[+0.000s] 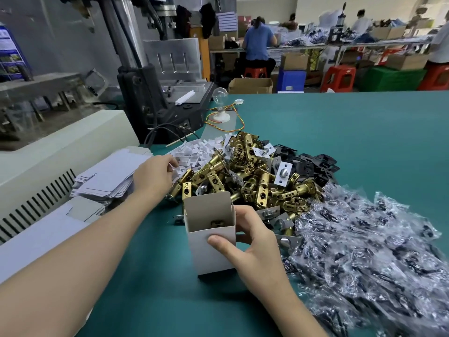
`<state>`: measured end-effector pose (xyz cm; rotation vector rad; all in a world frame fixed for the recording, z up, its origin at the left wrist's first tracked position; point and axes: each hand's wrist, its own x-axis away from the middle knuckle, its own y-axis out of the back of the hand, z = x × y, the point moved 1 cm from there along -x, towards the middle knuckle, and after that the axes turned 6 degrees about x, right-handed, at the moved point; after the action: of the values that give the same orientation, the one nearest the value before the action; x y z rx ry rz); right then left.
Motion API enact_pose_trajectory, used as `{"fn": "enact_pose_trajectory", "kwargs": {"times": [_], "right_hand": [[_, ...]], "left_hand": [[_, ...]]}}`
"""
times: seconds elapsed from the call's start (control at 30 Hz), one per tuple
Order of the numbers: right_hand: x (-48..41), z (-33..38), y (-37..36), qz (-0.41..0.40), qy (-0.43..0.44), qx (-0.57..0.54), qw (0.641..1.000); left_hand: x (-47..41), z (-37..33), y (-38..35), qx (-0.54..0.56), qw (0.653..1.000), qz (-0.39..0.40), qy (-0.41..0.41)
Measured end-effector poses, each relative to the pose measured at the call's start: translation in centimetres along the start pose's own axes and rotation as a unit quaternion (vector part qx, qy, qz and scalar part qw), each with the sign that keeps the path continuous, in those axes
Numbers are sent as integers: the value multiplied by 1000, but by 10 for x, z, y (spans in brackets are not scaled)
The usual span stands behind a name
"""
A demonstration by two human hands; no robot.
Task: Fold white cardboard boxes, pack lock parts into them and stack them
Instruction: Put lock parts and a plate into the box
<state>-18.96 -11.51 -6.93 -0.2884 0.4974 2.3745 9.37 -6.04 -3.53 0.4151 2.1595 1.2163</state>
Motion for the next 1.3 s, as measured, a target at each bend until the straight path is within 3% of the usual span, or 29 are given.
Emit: {"fn": "enact_pose_trajectory", "kwargs": {"times": [0.1, 0.2, 0.33, 0.5, 0.63, 0.8, 0.97, 1.07, 1.2, 1.3], "right_hand": [[-1, 0, 0, 0, -1, -2, 1000], [-1, 0, 0, 2, -2, -1, 1000], [-1, -2, 0, 0, -4, 11, 1000], [0, -3, -1, -4, -13, 5, 1000], [2, 1, 1, -4, -9, 13, 1000], [6, 4, 3, -1, -12, 17, 1000], [6, 5, 4, -1, -15, 25, 1000], [6, 4, 4, -1, -17, 26, 1000], [5, 2, 4, -5, -22, 20, 1000], [4, 1, 3, -7, -18, 17, 1000]], "left_hand": [[9, -10, 20, 90, 991, -94, -28], [27, -28, 61, 249, 950, -169, -78], [93, -50, 127, 440, 874, -135, -157], [147, -73, 154, 305, 913, 3, -273], [153, -81, 139, 192, 944, 57, -261], [152, -82, 138, 160, 952, 32, -258], [152, -91, 132, 89, 958, 88, -257], [154, -92, 128, 53, 958, 84, -269], [157, -79, 122, 97, 954, 63, -277], [165, -64, 109, 176, 950, -6, -259]]}}
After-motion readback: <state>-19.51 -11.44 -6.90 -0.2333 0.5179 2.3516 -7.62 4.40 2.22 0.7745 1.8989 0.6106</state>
